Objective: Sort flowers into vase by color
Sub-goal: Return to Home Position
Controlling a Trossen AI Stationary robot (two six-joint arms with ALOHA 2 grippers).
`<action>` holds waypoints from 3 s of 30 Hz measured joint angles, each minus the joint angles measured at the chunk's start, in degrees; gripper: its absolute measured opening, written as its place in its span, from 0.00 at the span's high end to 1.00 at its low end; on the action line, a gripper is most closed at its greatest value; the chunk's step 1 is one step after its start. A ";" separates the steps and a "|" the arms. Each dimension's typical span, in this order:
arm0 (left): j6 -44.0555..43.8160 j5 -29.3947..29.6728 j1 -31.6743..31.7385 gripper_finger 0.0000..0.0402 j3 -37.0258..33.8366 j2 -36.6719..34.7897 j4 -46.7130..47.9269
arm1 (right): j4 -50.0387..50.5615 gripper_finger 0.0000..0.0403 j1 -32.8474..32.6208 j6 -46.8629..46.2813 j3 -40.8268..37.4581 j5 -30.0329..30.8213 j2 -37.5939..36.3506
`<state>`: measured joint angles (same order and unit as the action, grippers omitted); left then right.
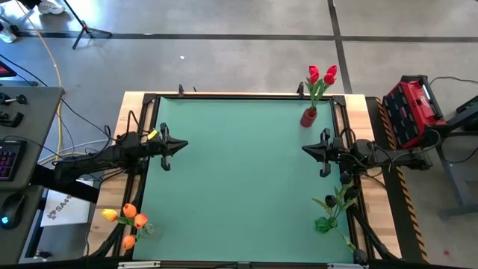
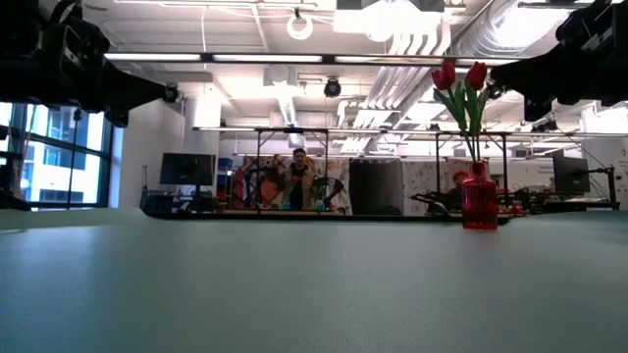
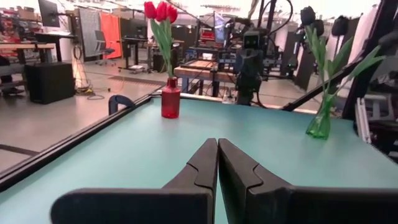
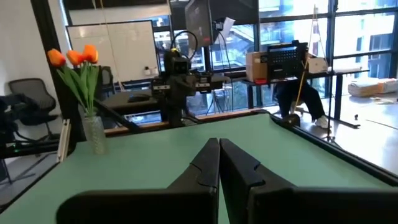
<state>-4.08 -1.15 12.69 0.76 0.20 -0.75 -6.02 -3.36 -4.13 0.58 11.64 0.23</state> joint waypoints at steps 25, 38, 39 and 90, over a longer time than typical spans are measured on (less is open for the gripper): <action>3.72 0.81 -2.73 1.00 -0.05 0.38 -0.01 | -0.67 1.00 -0.04 1.52 -0.04 -3.42 0.00; 2.01 0.55 -2.75 1.00 -0.07 4.50 -0.06 | 3.60 1.00 -0.04 -1.32 -0.05 -1.10 0.20; 1.25 0.58 -2.75 1.00 -0.07 5.13 0.07 | 3.67 1.00 -0.04 -1.94 -0.04 -1.44 0.44; -4.77 0.75 -2.77 1.00 -0.07 7.14 -0.01 | 4.00 1.00 -0.05 -4.87 -0.02 -3.48 0.57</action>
<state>-8.85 -0.40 9.91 0.69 7.34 -0.75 -2.02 -3.41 -8.99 0.56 8.16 0.80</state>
